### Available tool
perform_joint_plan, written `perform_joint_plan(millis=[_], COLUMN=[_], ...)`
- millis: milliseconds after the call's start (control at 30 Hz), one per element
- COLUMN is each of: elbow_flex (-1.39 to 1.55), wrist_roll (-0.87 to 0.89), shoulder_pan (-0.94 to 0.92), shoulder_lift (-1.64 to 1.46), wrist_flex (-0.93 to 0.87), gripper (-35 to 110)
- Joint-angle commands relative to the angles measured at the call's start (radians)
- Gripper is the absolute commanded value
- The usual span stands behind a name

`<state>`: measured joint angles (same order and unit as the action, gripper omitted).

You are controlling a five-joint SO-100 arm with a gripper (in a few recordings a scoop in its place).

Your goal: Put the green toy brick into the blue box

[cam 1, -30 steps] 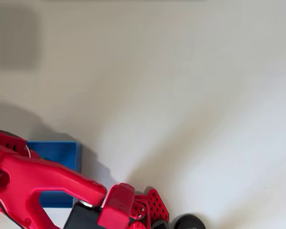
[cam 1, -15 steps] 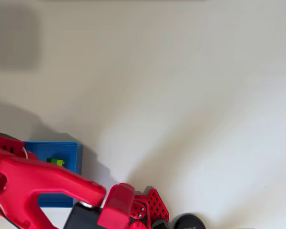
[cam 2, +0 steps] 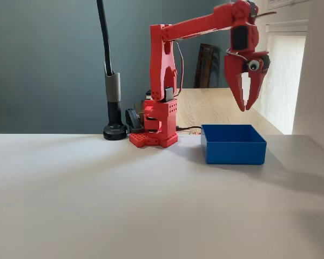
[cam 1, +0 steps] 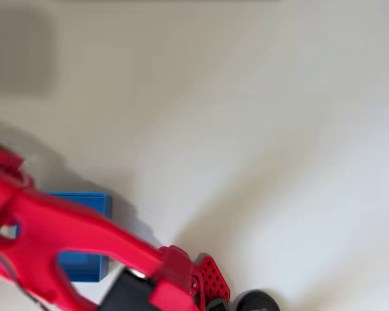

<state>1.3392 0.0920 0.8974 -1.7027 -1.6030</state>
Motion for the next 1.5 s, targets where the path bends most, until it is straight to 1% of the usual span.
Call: perform_joint_plan(millis=[0,100,300,500,767,1100,1267,1467], elbow_flex=[0.087,0.207,0.457,0.663,0.996,1.368,1.517,1.641], wrist_roll=[-0.015,-0.060,-0.152,-0.118,-0.083,-0.112,-0.121,-0.143], shoulder_pan=[-0.155,-0.302,-0.580,-0.741,-0.813,-0.839,-0.838,-0.841], shoulder_lift=[-0.209,-0.301,-0.463,-0.612,-0.913,-1.324,-1.453,-1.537], wrist_flex=[0.037,0.103,0.305,0.419,0.512,0.525,0.526,0.552], gripper=[0,0,0,0,0,0,0,0])
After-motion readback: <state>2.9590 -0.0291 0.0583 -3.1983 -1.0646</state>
